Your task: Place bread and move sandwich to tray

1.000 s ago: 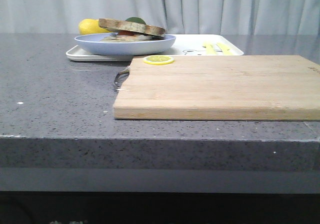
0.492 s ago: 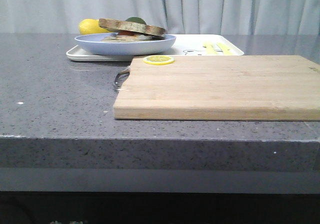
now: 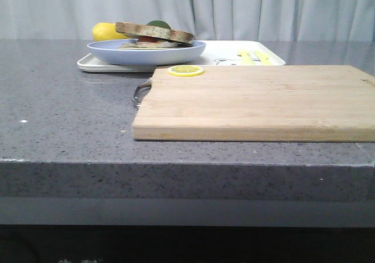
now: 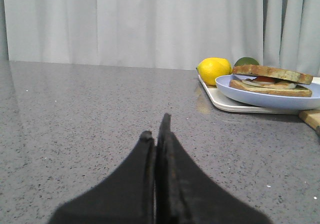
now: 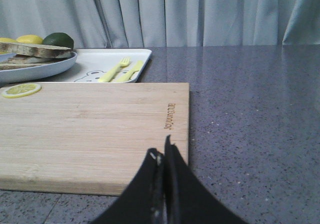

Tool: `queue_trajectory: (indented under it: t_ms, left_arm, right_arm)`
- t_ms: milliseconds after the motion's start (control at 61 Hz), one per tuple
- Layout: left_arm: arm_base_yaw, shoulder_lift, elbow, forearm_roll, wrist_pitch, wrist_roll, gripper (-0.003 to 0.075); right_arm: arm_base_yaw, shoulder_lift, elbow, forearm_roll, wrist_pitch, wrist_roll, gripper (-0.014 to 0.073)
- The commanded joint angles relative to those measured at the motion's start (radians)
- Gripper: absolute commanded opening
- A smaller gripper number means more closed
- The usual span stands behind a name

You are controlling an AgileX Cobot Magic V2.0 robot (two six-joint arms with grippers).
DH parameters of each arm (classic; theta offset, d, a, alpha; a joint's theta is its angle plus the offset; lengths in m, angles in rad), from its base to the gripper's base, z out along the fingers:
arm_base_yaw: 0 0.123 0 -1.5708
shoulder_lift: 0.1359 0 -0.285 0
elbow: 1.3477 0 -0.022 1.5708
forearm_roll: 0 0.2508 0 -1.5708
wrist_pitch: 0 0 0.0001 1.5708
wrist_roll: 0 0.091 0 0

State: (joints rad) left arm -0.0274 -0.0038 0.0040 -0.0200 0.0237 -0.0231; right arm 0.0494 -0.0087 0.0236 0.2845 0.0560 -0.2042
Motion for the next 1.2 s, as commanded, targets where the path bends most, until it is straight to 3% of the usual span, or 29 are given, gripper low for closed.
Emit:
queue_trajectory:
  t_ms: [0, 508, 754, 1180]
  left_arm:
    - [-0.007, -0.021, 0.001, 0.002, -0.081, -0.008, -0.002]
    - [-0.007, -0.021, 0.001, 0.002, -0.081, -0.008, -0.002]
    - [-0.007, -0.021, 0.001, 0.002, -0.081, -0.008, -0.002]
    - [-0.007, -0.021, 0.001, 0.002, -0.081, -0.008, -0.002]
  right_arm:
    - [-0.011, -0.02, 0.001, -0.001, -0.103, -0.004, -0.0066]
    - [-0.02, -0.02, 0.001, -0.012, -0.115, 0.019, -0.0066]
    - [-0.02, -0.02, 0.001, -0.326, -0.162, 0.337, -0.0066]
    - [-0.02, -0.019, 0.001, -0.307, -0.159, 0.326, -0.0066]
